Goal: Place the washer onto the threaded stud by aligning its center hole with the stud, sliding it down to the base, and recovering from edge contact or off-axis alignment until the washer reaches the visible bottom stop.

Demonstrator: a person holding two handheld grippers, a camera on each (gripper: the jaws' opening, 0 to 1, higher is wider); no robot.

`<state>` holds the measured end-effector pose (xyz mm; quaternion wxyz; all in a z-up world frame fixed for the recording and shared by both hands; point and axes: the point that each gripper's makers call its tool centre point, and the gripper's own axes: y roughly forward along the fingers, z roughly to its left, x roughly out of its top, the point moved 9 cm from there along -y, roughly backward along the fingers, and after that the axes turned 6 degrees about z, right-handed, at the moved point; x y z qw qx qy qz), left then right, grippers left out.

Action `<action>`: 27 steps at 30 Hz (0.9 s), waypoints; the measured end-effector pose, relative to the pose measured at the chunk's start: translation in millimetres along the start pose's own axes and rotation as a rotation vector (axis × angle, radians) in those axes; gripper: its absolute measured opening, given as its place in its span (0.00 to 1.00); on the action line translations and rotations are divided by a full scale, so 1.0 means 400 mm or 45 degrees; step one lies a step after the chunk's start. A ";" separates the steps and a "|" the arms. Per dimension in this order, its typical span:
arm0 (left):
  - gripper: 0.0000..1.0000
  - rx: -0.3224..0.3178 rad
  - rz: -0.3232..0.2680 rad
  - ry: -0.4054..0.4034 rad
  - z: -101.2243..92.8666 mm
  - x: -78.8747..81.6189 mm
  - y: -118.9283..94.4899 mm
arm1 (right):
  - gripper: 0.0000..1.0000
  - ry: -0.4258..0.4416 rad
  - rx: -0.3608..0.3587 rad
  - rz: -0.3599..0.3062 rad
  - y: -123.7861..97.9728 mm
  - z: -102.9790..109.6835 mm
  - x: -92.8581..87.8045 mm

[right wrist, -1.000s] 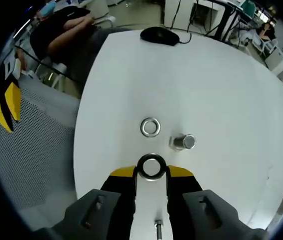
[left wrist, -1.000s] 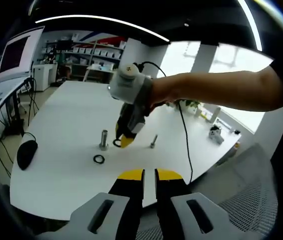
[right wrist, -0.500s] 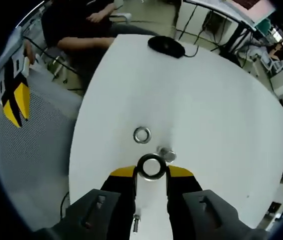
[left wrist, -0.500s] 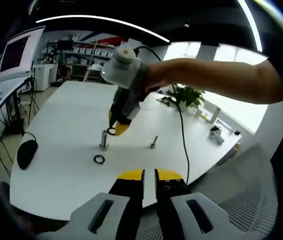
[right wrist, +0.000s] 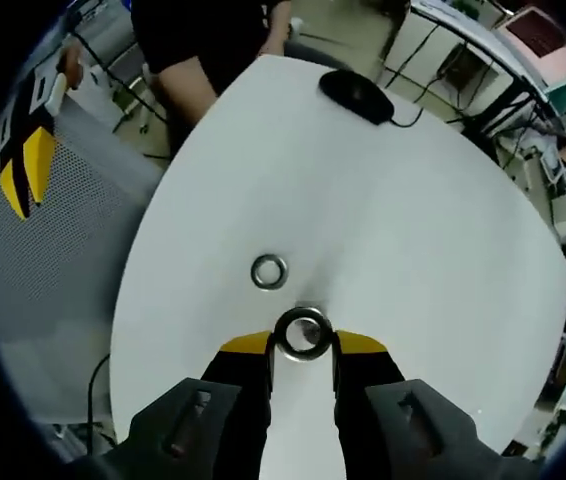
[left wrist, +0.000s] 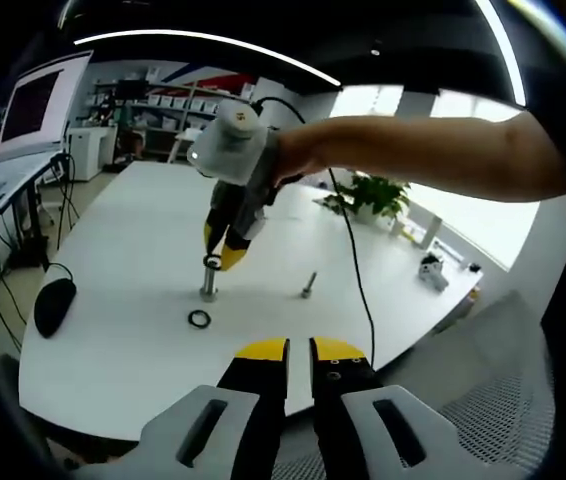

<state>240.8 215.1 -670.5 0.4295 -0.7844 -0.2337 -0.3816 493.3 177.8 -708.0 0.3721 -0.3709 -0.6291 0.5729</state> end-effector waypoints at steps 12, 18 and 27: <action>0.06 -0.001 -0.001 -0.003 0.002 0.000 0.000 | 0.23 0.001 0.031 0.058 0.037 -0.020 -0.002; 0.05 -0.004 -0.005 -0.012 0.006 0.001 -0.001 | 0.23 -0.006 0.054 0.075 0.068 -0.020 0.003; 0.05 0.005 -0.004 -0.023 0.011 0.002 -0.002 | 0.23 -0.032 0.083 0.114 0.117 -0.028 0.007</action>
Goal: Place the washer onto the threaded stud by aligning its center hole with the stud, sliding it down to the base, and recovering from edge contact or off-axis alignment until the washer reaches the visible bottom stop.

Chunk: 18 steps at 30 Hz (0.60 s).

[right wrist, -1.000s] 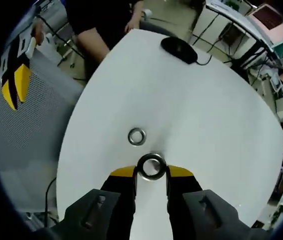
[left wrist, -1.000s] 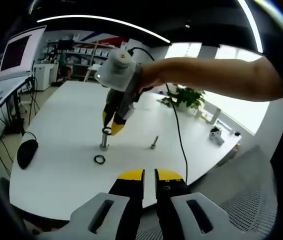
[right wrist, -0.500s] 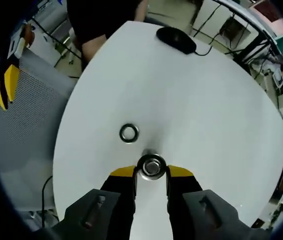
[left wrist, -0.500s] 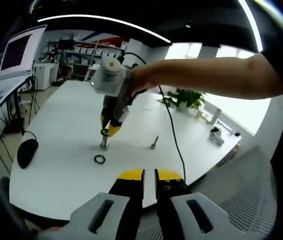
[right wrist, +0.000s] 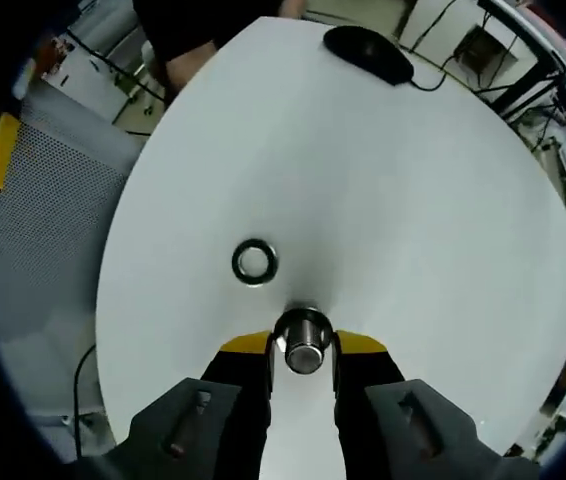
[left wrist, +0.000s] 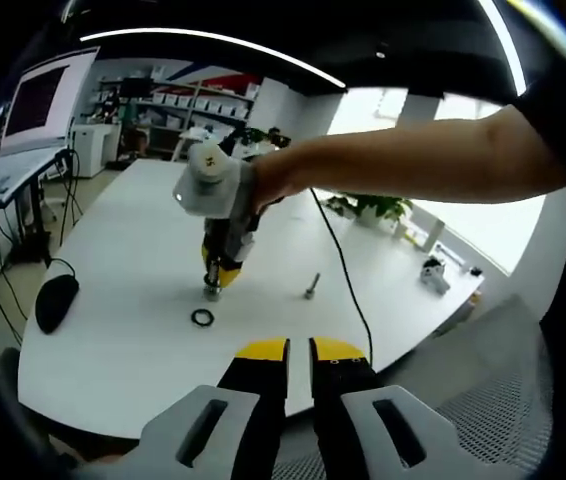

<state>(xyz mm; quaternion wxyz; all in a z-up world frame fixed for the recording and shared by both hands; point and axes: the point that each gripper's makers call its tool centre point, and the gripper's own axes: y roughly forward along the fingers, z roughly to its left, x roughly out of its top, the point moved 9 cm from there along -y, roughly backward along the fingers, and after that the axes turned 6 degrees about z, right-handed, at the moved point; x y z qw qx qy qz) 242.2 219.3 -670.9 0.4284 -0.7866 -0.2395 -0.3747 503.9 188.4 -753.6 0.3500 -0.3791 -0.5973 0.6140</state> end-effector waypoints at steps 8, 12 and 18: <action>0.05 0.009 -0.013 -0.003 0.002 0.002 0.001 | 0.23 -0.004 0.020 0.010 0.020 0.000 -0.001; 0.05 0.008 -0.013 -0.001 0.003 0.002 0.002 | 0.23 -0.006 0.023 0.016 0.030 0.001 -0.001; 0.05 0.013 -0.013 -0.006 0.003 0.001 0.002 | 0.23 -0.005 0.022 0.032 0.036 0.003 0.002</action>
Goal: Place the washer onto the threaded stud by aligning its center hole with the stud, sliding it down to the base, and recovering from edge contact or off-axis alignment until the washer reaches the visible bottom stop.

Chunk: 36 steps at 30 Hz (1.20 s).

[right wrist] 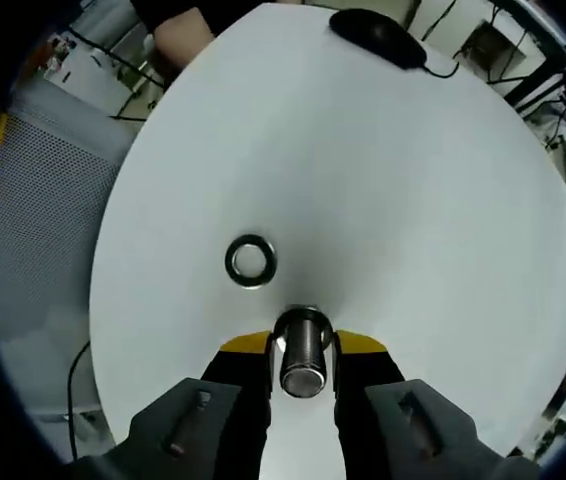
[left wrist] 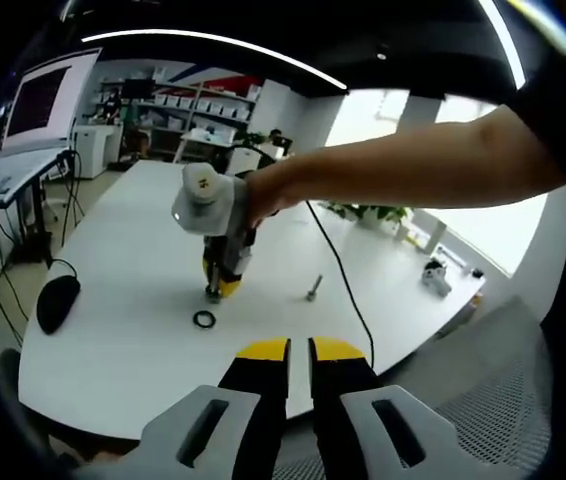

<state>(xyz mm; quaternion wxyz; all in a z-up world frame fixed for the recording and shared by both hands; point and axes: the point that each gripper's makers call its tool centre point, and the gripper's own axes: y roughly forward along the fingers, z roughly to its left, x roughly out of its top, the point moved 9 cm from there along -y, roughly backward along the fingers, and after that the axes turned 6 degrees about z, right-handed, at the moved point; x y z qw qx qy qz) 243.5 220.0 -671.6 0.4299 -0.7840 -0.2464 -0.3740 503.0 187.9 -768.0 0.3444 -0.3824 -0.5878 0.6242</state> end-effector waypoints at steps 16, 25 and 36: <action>0.05 -0.011 0.007 0.009 -0.003 0.000 0.000 | 0.35 0.211 -0.134 -0.225 -0.083 0.020 0.011; 0.05 -0.013 0.009 0.008 -0.003 -0.001 -0.002 | 0.35 0.081 -0.107 -0.303 -0.158 0.072 0.078; 0.05 0.001 0.008 0.001 -0.002 -0.001 -0.003 | 0.35 0.033 -0.049 -0.272 -0.098 0.102 0.111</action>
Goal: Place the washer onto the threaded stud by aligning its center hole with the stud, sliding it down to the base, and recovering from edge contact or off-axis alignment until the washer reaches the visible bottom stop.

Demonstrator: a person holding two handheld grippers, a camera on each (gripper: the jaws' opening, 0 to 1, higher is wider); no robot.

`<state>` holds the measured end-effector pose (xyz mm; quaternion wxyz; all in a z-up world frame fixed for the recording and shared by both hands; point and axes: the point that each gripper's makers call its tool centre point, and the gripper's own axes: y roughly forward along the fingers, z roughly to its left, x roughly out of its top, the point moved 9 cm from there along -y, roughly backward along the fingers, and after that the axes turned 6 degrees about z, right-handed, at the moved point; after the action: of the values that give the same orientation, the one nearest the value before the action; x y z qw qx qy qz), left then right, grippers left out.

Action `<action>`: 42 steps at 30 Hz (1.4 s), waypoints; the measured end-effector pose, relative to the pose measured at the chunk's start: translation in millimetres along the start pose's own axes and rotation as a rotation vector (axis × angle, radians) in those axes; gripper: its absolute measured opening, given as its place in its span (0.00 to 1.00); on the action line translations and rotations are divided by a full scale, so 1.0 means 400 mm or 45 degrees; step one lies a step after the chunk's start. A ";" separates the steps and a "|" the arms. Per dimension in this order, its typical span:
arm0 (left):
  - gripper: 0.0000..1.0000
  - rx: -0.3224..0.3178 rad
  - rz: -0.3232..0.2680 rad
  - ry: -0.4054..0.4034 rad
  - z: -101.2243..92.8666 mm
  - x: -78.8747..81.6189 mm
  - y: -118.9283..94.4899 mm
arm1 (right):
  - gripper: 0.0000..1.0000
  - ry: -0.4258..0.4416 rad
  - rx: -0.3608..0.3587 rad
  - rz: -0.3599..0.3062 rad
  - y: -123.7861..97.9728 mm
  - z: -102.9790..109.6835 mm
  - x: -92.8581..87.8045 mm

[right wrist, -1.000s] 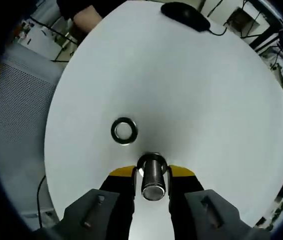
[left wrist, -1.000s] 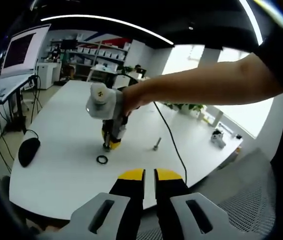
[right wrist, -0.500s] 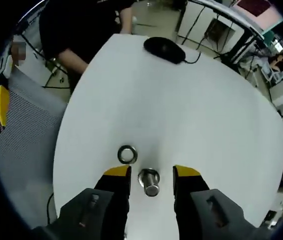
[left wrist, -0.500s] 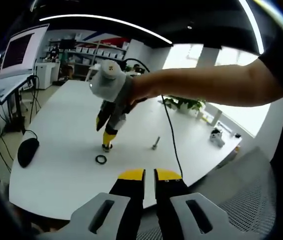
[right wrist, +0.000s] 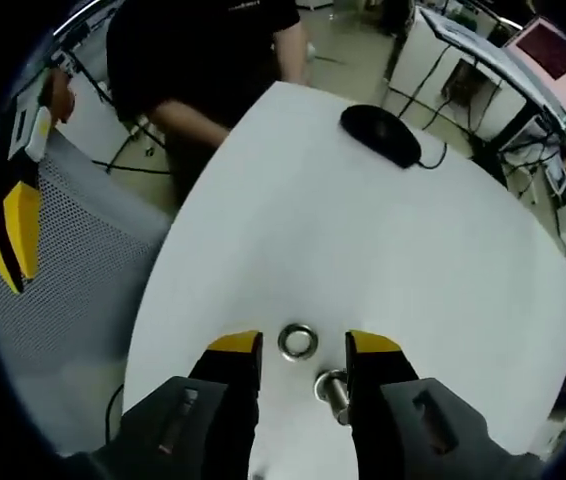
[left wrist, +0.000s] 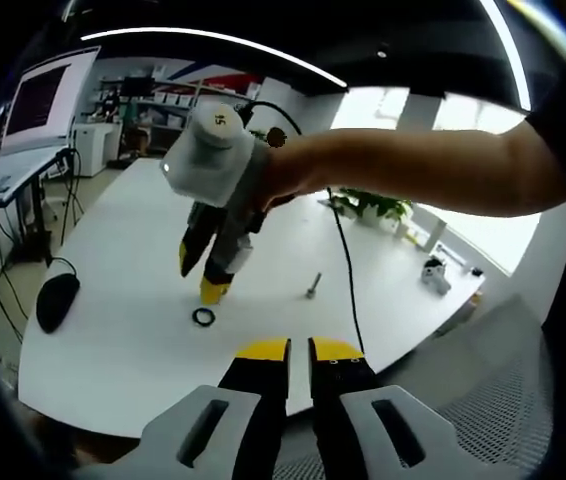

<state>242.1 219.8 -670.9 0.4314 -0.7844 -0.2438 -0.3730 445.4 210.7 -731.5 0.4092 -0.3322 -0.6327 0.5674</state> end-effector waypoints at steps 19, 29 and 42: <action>0.05 0.009 -0.007 -0.007 0.000 0.001 0.000 | 0.34 0.026 0.037 0.107 0.099 0.005 -0.040; 0.05 0.014 -0.009 -0.009 0.001 0.000 0.001 | 0.29 0.012 0.028 0.112 0.117 0.003 -0.043; 0.04 0.007 -0.014 -0.003 0.000 0.001 0.000 | 0.29 0.029 0.018 0.082 0.118 0.003 -0.045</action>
<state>242.5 219.9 -670.4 0.4311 -0.7823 -0.2498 -0.3739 450.2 200.5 -780.8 0.4001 -0.3560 -0.6130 0.5809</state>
